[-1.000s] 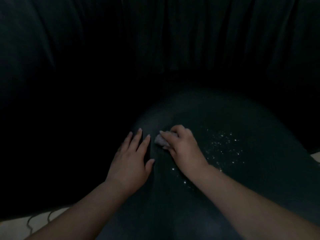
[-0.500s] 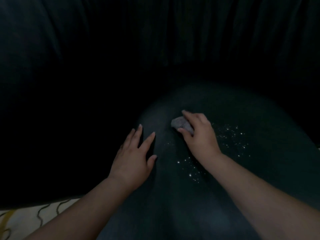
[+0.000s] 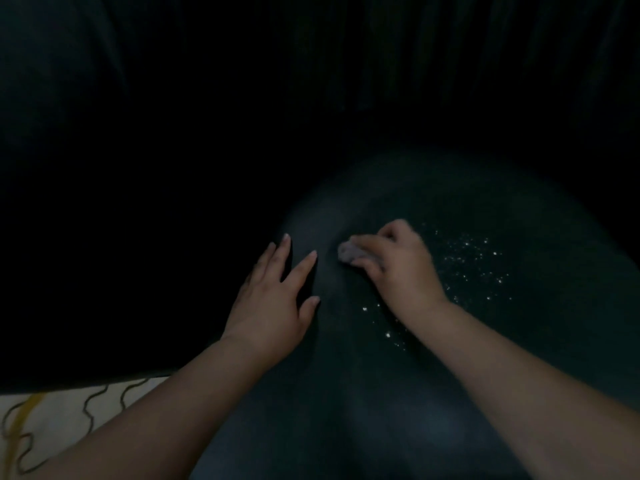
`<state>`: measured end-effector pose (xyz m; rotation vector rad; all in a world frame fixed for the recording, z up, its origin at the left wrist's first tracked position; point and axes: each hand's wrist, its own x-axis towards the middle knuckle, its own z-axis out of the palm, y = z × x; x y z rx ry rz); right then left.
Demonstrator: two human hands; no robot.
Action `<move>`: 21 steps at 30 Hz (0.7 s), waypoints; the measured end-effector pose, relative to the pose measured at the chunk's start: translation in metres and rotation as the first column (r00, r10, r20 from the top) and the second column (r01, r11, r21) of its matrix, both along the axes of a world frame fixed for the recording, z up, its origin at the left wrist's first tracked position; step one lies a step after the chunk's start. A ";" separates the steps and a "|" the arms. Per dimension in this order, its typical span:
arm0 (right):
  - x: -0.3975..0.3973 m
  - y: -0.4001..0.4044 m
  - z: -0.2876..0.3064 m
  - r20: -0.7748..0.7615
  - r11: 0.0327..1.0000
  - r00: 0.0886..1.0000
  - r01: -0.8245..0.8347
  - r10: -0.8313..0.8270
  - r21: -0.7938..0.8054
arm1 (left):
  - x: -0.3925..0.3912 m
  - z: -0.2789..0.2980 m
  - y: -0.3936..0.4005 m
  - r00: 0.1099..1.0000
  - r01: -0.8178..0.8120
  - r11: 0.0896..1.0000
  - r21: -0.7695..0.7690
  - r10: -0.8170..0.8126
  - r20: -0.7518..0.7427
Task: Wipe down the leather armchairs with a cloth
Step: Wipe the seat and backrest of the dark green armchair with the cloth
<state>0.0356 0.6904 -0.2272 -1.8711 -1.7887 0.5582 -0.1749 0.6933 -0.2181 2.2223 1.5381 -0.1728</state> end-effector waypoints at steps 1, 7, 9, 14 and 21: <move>0.006 0.004 0.000 -0.033 0.994 0.994 0.107 -0.108 -0.011 | 0.000 0.000 -0.001 1.000 0.001 1.000 -0.005 -0.001 0.002; -0.017 -0.021 0.005 -0.065 0.979 0.976 -0.206 0.206 0.003 | 0.003 0.001 -0.004 1.000 -0.007 1.000 -0.009 0.007 0.001; 0.008 -0.009 -0.002 -0.029 0.999 0.999 -0.022 0.022 -0.030 | 0.004 0.002 -0.007 1.000 -0.004 1.000 -0.013 0.004 -0.001; -0.010 -0.034 0.004 -0.114 0.999 0.993 0.030 -0.025 0.045 | 0.005 0.005 -0.012 0.999 0.023 0.999 -0.037 -0.024 -0.037; 0.019 -0.047 -0.012 -0.006 0.995 0.996 0.090 -0.089 0.046 | 0.005 0.007 -0.020 0.998 0.047 0.997 -0.053 -0.048 -0.030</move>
